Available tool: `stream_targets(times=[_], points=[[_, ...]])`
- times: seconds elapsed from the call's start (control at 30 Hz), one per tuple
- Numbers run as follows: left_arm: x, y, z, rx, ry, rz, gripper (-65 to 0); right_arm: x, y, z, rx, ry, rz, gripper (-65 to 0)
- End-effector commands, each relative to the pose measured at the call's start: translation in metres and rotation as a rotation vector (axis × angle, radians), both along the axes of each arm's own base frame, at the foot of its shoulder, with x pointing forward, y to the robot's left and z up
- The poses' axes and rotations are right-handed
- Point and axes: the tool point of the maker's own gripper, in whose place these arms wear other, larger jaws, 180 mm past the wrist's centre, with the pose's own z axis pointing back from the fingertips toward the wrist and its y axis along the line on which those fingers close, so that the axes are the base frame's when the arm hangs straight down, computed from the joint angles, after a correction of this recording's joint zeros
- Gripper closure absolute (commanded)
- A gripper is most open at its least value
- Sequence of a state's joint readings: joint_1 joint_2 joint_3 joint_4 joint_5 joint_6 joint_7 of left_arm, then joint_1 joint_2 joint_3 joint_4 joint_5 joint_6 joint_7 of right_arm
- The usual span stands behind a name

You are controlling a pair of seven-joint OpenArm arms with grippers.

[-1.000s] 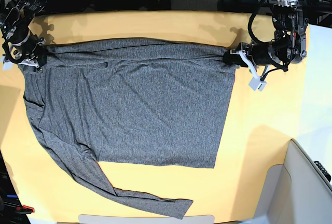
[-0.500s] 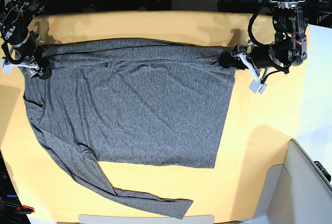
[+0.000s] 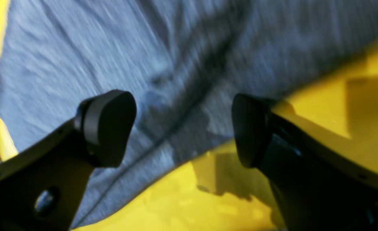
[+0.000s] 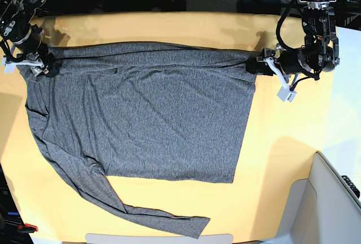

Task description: Fold the T-shirt properly

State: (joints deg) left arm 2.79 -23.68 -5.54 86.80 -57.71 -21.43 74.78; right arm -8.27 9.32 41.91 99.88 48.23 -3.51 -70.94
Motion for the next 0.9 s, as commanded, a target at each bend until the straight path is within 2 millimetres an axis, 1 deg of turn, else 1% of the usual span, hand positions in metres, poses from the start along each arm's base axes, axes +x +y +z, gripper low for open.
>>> stream_targets(times=[0.0,0.1,0.17,0.2,0.3,0.4,0.5,0.53,0.6,0.7,0.77,0.87], points=[[0.007,0.0,0.013,0.002,-0.044,-0.013,-23.3,0.013,-0.007,0.023,-0.043,-0.073,0.008,-50.1],[0.009,-0.004,0.022,0.01,-0.077,-0.033,-23.3,0.015,-0.006,0.031,-0.063,-0.092,0.018,-50.0],[0.005,-0.005,0.022,0.014,-0.076,-0.039,-23.3,0.009,-0.006,0.03,-0.069,-0.083,0.02,-50.0],[0.001,-0.006,0.021,0.015,-0.071,-0.042,-23.3,0.005,-0.01,0.032,-0.077,-0.082,0.01,-50.0],[-0.004,-0.006,0.019,0.016,-0.067,-0.044,-23.3,-0.016,-0.031,0.034,-0.096,-0.075,-0.068,-50.0],[-0.008,-0.005,0.016,0.019,-0.058,-0.04,-23.3,-0.036,-0.051,0.042,-0.078,-0.097,-0.14,-50.0],[-0.008,-0.001,0.017,0.03,-0.059,-0.042,-23.3,-0.047,-0.062,0.045,-0.071,-0.108,-0.183,-50.0],[-0.008,-0.001,0.017,0.03,-0.059,-0.042,-23.3,-0.048,-0.063,0.042,-0.067,-0.103,-0.191,-50.0],[-0.008,-0.001,0.017,0.03,-0.059,-0.042,-23.3,-0.05,-0.065,0.031,-0.035,-0.085,-0.207,-50.0],[-0.007,-0.001,0.018,0.03,-0.06,-0.042,-23.3,-0.041,-0.065,0.017,0.031,-0.086,-0.233,-50.0],[-0.008,-0.001,0.017,0.03,-0.059,-0.042,-23.3,-0.037,-0.065,0.011,0.061,-0.087,-0.245,-50.0],[-0.008,-0.001,0.017,0.03,-0.059,-0.042,-23.3,-0.029,-0.066,0.008,0.085,-0.097,-0.254,-50.0]])
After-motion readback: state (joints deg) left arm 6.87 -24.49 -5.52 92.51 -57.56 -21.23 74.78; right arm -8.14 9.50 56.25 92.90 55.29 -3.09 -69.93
